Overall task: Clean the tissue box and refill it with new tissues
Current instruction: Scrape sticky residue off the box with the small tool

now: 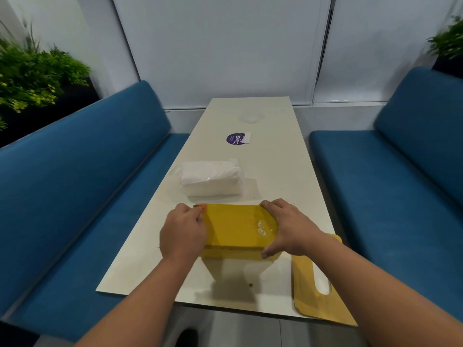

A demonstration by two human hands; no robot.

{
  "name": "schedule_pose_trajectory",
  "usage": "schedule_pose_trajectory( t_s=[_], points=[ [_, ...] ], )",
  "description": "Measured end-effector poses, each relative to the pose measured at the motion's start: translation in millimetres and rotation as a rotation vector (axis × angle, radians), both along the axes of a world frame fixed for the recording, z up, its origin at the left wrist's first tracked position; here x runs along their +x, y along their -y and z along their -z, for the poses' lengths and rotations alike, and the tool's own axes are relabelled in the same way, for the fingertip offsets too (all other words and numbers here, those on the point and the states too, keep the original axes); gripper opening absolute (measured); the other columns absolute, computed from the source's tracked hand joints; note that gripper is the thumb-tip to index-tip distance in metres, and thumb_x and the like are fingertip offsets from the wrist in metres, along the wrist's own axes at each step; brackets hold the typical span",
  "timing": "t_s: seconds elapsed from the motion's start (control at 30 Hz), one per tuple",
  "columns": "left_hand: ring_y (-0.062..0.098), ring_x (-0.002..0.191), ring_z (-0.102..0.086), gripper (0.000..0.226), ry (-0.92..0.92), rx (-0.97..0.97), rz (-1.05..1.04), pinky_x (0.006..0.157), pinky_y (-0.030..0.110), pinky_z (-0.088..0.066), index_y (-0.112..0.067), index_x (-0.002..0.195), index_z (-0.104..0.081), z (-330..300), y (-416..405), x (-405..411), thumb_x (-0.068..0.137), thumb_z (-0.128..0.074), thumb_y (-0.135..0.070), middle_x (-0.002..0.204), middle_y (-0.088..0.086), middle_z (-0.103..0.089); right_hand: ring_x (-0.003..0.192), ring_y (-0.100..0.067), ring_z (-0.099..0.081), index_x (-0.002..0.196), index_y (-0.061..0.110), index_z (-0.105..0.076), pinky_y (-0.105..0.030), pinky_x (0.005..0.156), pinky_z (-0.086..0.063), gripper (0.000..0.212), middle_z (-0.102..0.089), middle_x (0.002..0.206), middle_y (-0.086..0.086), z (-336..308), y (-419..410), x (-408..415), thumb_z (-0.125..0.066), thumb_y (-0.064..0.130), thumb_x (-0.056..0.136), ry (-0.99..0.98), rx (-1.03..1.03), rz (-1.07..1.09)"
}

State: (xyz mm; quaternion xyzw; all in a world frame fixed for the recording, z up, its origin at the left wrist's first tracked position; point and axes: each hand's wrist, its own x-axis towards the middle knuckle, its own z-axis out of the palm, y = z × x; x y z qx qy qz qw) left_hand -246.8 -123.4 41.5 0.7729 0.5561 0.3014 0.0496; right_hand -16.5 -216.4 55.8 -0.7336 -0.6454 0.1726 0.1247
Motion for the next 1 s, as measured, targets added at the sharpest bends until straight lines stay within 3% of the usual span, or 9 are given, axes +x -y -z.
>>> schedule_pose_trajectory(
  t_s=[0.13,0.2,0.33,0.43,0.57,0.67,0.8,0.9,1.0],
  points=[
    [0.019,0.077,-0.057,0.017,-0.078,0.071,0.298,0.054,0.029,-0.048,-0.026,0.098,-0.076,3.5,17.8,18.4,0.089,-0.063,-0.021,0.084,-0.005,-0.061,0.132,-0.019,-0.033,0.151,0.033,-0.017,-0.036,0.103,-0.041,0.123,-0.028,0.148,0.009,0.0,-0.2,-0.5,-0.088,0.055,0.053,0.003,-0.001,-0.005],
    [0.020,0.078,-0.058,0.014,-0.121,0.090,0.328,0.052,0.030,-0.048,-0.027,0.091,-0.076,2.3,15.0,24.1,0.090,-0.063,-0.025,0.084,-0.006,-0.061,0.133,-0.019,-0.033,0.151,0.033,-0.018,-0.035,0.103,-0.040,0.123,-0.028,0.148,0.009,0.7,0.0,-0.1,-0.089,0.055,0.053,0.000,0.006,-0.007],
    [0.019,0.094,-0.052,0.027,-0.201,0.032,0.257,0.066,0.032,-0.046,-0.032,0.108,-0.071,-9.9,15.8,44.8,0.098,-0.046,-0.031,0.102,-0.009,-0.061,0.132,-0.019,-0.033,0.151,0.033,-0.018,-0.035,0.104,-0.040,0.123,-0.029,0.147,0.010,2.1,0.3,0.0,-0.089,0.055,0.052,0.004,0.014,0.003],
    [0.018,0.100,-0.048,0.033,-0.284,0.007,0.399,0.071,0.032,-0.045,-0.037,0.122,-0.063,-18.9,23.9,68.4,0.099,-0.040,-0.032,0.113,-0.012,-0.058,0.133,-0.018,-0.035,0.151,0.031,-0.019,-0.032,0.105,-0.039,0.127,-0.031,0.147,0.010,3.3,-0.7,-0.7,-0.091,0.051,0.048,-0.018,0.028,0.019],
    [0.016,0.103,-0.045,0.034,-0.364,0.006,0.545,0.076,0.028,-0.042,-0.041,0.126,-0.058,-26.1,21.2,85.9,0.100,-0.039,-0.032,0.116,-0.014,-0.057,0.134,-0.016,-0.036,0.153,0.026,-0.017,-0.028,0.106,-0.037,0.133,-0.031,0.150,0.009,5.6,1.3,-0.4,-0.093,0.046,0.046,-0.101,0.051,0.064],
    [0.013,0.103,-0.044,0.034,-0.373,-0.017,0.479,0.078,0.025,-0.039,-0.045,0.125,-0.058,-27.5,4.3,70.3,0.101,-0.037,-0.034,0.116,-0.017,-0.056,0.130,-0.016,-0.038,0.149,0.027,-0.024,-0.027,0.101,-0.041,0.123,-0.030,0.147,0.008,6.7,3.8,0.2,-0.092,0.046,0.048,-0.089,0.068,0.048],
    [0.011,0.101,-0.045,0.033,-0.343,-0.068,0.384,0.074,0.026,-0.042,-0.040,0.121,-0.064,-26.2,-7.3,47.6,0.101,-0.038,-0.037,0.117,-0.018,-0.056,0.133,-0.019,-0.034,0.150,0.035,-0.020,-0.031,0.101,-0.043,0.125,-0.019,0.151,0.006,9.1,7.6,1.9,-0.092,0.048,0.049,-0.140,0.082,0.080],
    [0.012,0.100,-0.045,0.033,-0.363,-0.065,0.401,0.075,0.029,-0.045,-0.038,0.121,-0.065,-24.8,-6.7,46.9,0.101,-0.038,-0.039,0.116,-0.018,-0.057,0.137,-0.019,-0.033,0.153,0.032,-0.012,-0.032,0.106,-0.038,0.130,-0.025,0.152,0.006,12.3,11.5,6.5,-0.093,0.045,0.052,-0.224,0.085,0.113],
    [0.012,0.099,-0.045,0.033,-0.369,-0.051,0.408,0.075,0.030,-0.046,-0.038,0.120,-0.065,-25.1,-5.2,48.2,0.101,-0.038,-0.040,0.115,-0.018,-0.057,0.137,-0.020,-0.035,0.152,0.028,-0.015,-0.036,0.108,-0.041,0.126,-0.027,0.152,0.007,14.4,12.5,12.0,-0.093,0.045,0.053,-0.264,0.067,0.134]
  ],
)
